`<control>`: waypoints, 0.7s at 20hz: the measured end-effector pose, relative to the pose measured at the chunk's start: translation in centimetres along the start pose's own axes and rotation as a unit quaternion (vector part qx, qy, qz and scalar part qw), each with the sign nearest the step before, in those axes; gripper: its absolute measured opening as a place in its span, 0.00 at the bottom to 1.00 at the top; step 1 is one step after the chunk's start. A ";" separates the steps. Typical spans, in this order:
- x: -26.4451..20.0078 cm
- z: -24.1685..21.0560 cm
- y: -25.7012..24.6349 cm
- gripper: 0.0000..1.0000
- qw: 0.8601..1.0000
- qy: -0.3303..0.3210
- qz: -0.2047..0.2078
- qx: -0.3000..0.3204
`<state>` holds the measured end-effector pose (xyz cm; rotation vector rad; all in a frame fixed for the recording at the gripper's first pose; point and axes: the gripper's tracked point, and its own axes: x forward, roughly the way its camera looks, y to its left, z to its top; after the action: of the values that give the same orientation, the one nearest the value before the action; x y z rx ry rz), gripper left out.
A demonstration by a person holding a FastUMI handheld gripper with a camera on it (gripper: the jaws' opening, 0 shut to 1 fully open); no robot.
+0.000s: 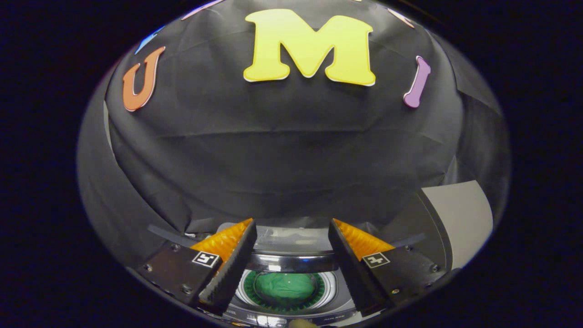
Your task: Put the clothes into the washing machine and then close the washing machine lid.
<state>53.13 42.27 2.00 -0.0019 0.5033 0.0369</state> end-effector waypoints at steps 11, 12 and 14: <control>-2.7 -6.7 0.2 0.99 0.999 0.028 0.012 -0.022; -2.7 -8.0 0.1 0.99 0.999 0.042 0.010 -0.025; -2.7 -10.7 0.5 0.99 0.997 0.070 0.017 -0.017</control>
<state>45.64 42.52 -6.08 -0.0294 0.6423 0.0784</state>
